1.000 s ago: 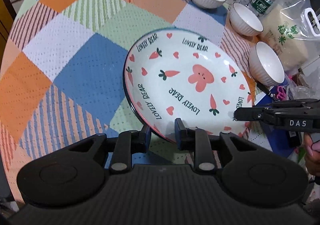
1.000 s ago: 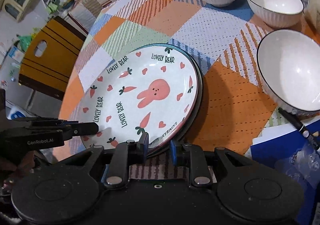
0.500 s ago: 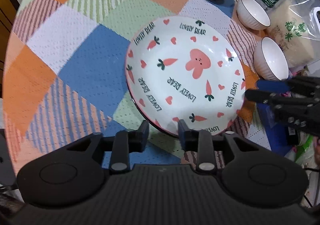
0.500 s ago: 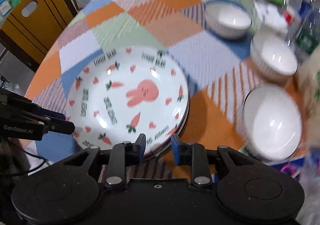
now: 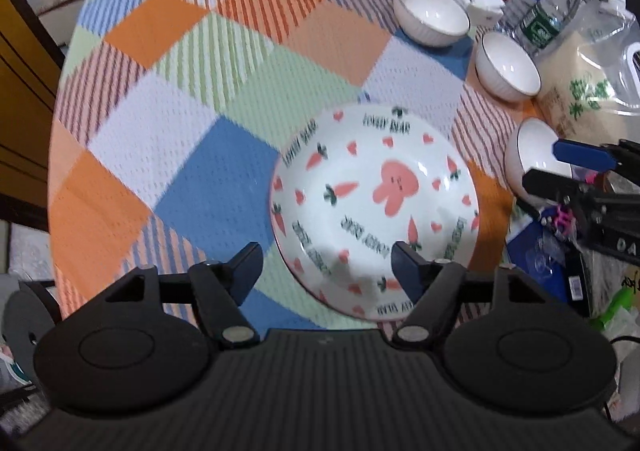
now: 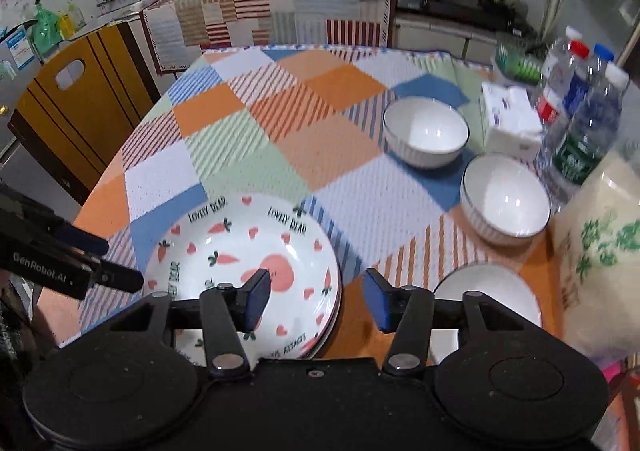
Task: Organize plates and bowls
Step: 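Open both tools and withdraw from the plate stack, then move the left tool to a white bowl and grip its rim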
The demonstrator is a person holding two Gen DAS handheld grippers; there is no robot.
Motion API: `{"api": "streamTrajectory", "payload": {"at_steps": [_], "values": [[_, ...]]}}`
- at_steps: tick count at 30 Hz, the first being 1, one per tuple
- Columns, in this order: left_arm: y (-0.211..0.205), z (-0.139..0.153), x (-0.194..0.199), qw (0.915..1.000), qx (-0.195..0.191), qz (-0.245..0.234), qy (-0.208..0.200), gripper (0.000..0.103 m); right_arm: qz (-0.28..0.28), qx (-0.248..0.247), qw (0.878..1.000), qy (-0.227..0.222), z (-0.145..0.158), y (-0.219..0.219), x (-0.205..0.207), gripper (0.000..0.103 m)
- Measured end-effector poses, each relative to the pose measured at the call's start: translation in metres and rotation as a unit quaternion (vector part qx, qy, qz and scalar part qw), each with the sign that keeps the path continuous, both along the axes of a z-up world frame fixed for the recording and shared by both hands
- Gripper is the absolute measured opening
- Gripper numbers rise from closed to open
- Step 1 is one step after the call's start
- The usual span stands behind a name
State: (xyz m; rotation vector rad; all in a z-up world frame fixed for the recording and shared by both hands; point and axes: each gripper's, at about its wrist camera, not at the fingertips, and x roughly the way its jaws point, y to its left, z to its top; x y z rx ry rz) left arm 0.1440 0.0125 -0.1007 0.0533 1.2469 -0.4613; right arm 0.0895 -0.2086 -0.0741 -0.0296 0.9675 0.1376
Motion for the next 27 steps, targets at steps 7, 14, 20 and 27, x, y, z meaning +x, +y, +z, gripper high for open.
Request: {"api": "streamTrajectory", "payload": {"at_steps": [7, 14, 20, 27], "values": [[-0.011, 0.030, 0.023, 0.9987, 0.024, 0.001, -0.046, 0.087, 0.028, -0.020, 0.999, -0.029, 0.024, -0.004, 0.013, 0.071], [-0.026, 0.052, 0.052, 0.9965, 0.029, -0.005, -0.078, 0.087, 0.046, -0.064, 0.995, -0.053, 0.035, -0.018, 0.032, 0.096], [-0.048, 0.055, 0.078, 0.9951, 0.011, -0.027, -0.095, 0.087, 0.056, -0.080, 0.993, -0.061, 0.035, -0.034, 0.057, 0.096], [-0.075, 0.023, 0.122, 0.9961, -0.008, -0.027, -0.083, 0.084, 0.121, -0.032, 0.985, -0.121, 0.039, -0.054, 0.093, 0.096]]}}
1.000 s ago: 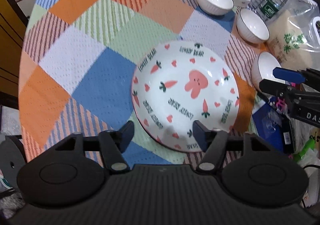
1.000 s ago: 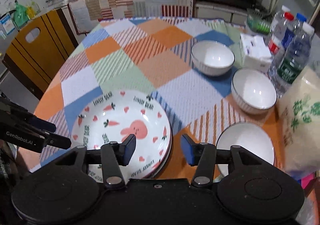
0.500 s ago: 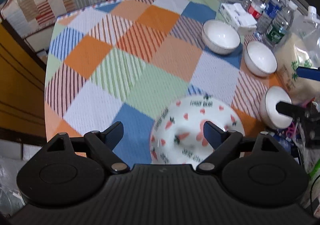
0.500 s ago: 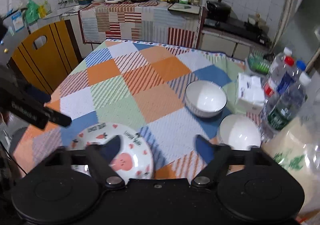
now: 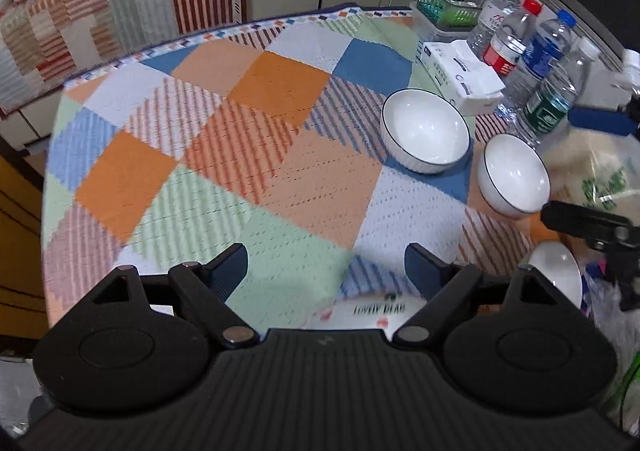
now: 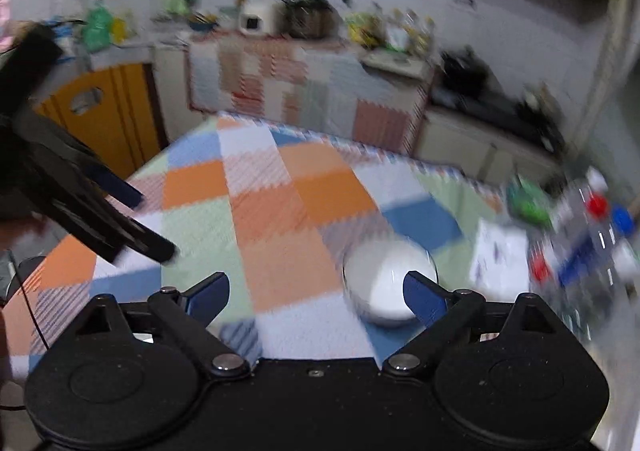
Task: Organize plates and bowls
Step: 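Move the left tool to a white bowl and grip its rim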
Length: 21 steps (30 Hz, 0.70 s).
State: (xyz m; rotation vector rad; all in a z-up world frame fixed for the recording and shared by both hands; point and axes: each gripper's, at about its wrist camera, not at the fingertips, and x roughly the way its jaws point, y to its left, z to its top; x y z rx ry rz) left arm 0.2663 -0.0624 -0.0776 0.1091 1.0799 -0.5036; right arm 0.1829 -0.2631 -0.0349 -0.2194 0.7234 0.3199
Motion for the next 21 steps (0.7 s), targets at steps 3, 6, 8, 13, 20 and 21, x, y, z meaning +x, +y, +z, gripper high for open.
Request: {"api": "streamTrajectory", "payload": {"at_steps": [3, 6, 8, 13, 20, 21], "values": [[-0.012, -0.011, 0.017, 0.9998, -0.020, -0.002, 0.002, 0.084, 0.017, 0.008, 1.000, 0.018, -0.006, -0.005, 0.025, 0.096], [-0.026, -0.023, 0.034, 0.9993, -0.036, -0.004, -0.004, 0.083, 0.019, -0.019, 0.999, 0.047, -0.026, -0.008, 0.052, 0.096], [-0.036, -0.030, 0.044, 0.9988, -0.049, -0.005, 0.000, 0.083, 0.016, -0.058, 0.996, 0.061, -0.044, -0.009, 0.065, 0.096], [-0.065, -0.054, 0.064, 0.9984, -0.054, -0.017, 0.008, 0.074, -0.021, -0.084, 0.990, 0.111, -0.086, -0.023, 0.095, 0.096], [-0.088, -0.078, 0.080, 0.9957, -0.090, -0.013, 0.021, 0.072, -0.042, -0.100, 0.983, 0.146, -0.128, -0.032, 0.118, 0.096], [-0.091, -0.081, 0.083, 0.9955, -0.091, -0.011, 0.023, 0.072, -0.043, -0.099, 0.983, 0.147, -0.129, -0.032, 0.119, 0.096]]}}
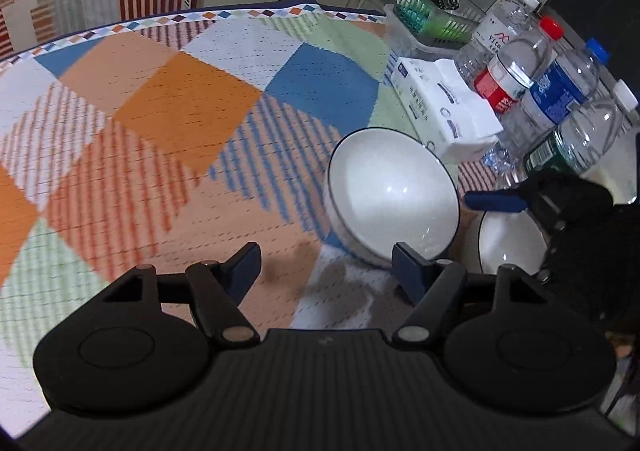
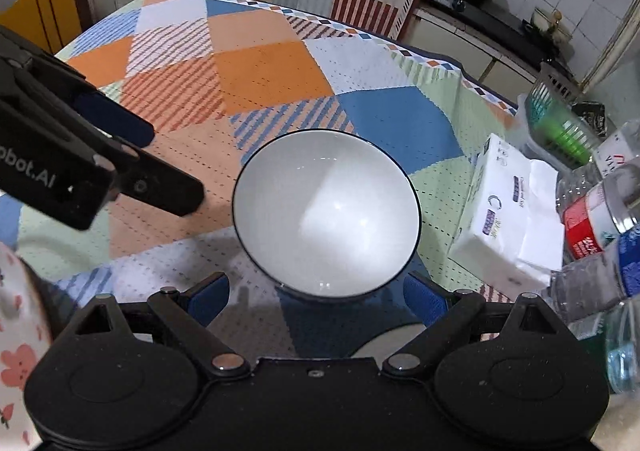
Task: Organize plates and bowls
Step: 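Move the left tool to a white bowl and grip its rim, then carry the white bowl with the left tool and set it on the cloth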
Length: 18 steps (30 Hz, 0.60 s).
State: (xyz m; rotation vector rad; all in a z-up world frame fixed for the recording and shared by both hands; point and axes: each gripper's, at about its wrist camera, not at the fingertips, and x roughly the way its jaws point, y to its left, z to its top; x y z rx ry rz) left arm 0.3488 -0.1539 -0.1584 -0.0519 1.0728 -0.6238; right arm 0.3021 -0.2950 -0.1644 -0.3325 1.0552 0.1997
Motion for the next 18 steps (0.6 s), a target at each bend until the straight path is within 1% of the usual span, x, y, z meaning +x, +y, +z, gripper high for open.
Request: {"api": "streamTrajectory", "payload": {"at_steps": [2, 4, 6, 7, 8, 9, 10, 11, 14, 18], "values": [[-0.008, -0.007, 0.007, 0.9999, 0.003, 0.010, 0.005, 0.065, 0.000, -0.004, 1.000, -0.001, -0.004, 0.000, 0.006, 0.097], [-0.015, -0.014, 0.013, 0.9999, -0.004, 0.009, 0.007, 0.062, -0.002, -0.009, 1.000, -0.003, -0.007, -0.002, 0.009, 0.098], [-0.022, -0.022, 0.018, 1.0000, -0.004, 0.006, 0.004, 0.055, -0.004, 0.001, 1.000, 0.001, -0.011, -0.007, 0.016, 0.099], [-0.024, -0.026, 0.020, 1.0000, -0.002, 0.006, 0.006, 0.048, -0.004, 0.006, 1.000, 0.003, -0.012, -0.008, 0.018, 0.099], [-0.027, -0.031, 0.023, 0.9999, -0.003, 0.004, 0.013, 0.036, -0.003, 0.009, 1.000, 0.004, -0.013, -0.009, 0.020, 0.100], [-0.029, -0.035, 0.025, 0.9998, -0.005, 0.000, 0.021, 0.032, -0.001, 0.010, 1.000, 0.004, -0.014, -0.009, 0.020, 0.100], [-0.029, -0.038, 0.026, 0.9994, -0.018, -0.004, 0.028, 0.023, 0.001, 0.009, 1.000, 0.002, -0.015, -0.009, 0.020, 0.100], [-0.028, -0.038, 0.026, 0.9991, -0.028, -0.005, 0.032, 0.021, 0.004, 0.008, 1.000, -0.001, -0.016, -0.008, 0.020, 0.101], [-0.029, -0.036, 0.021, 0.9994, -0.022, -0.011, 0.025, 0.021, 0.010, 0.014, 1.000, -0.002, -0.016, -0.011, 0.021, 0.100], [-0.024, -0.028, 0.017, 0.9993, -0.010, -0.016, 0.032, 0.021, 0.005, 0.029, 1.000, 0.009, -0.013, -0.008, 0.018, 0.100]]}}
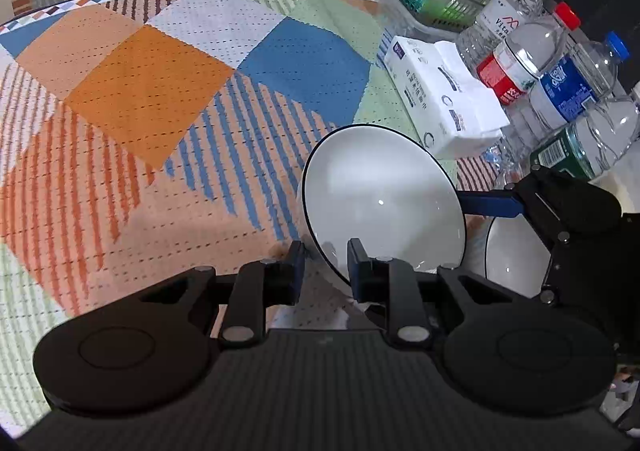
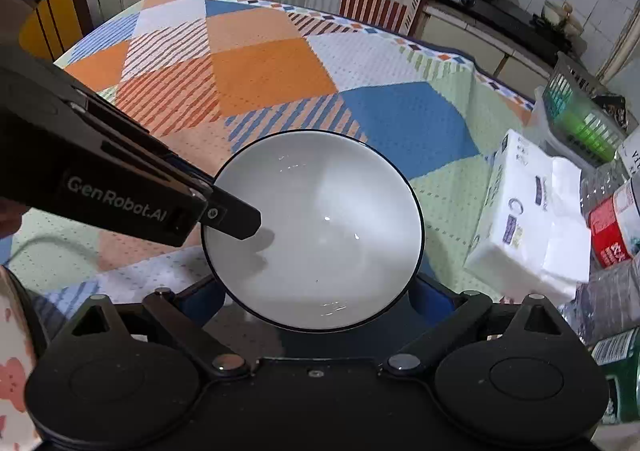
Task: Organize plates and bowls
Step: 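Carry the white bowl with the left tool and set it on the cloth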
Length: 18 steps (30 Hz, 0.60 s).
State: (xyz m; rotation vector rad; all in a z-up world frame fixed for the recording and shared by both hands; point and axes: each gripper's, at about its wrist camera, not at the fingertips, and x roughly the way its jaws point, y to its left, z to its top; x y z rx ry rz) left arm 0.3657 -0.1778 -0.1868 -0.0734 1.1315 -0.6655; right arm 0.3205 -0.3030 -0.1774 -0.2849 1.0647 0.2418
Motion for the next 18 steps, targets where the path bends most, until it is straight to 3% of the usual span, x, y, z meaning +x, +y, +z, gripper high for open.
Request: {"api": "streamTrajectory", "payload": {"at_steps": [9, 18], "values": [[0.050, 0.039, -0.019, 0.9998, -0.005, 0.000, 0.020, 0.021, 0.025, 0.010, 0.999, -0.022, 0.038, 0.037, -0.027, 0.099], [0.120, 0.055, -0.037, 0.9982, 0.005, 0.057, 0.018, 0.021, 0.083, 0.037, 0.994, -0.065, 0.060, 0.095, -0.048, 0.099]]}}
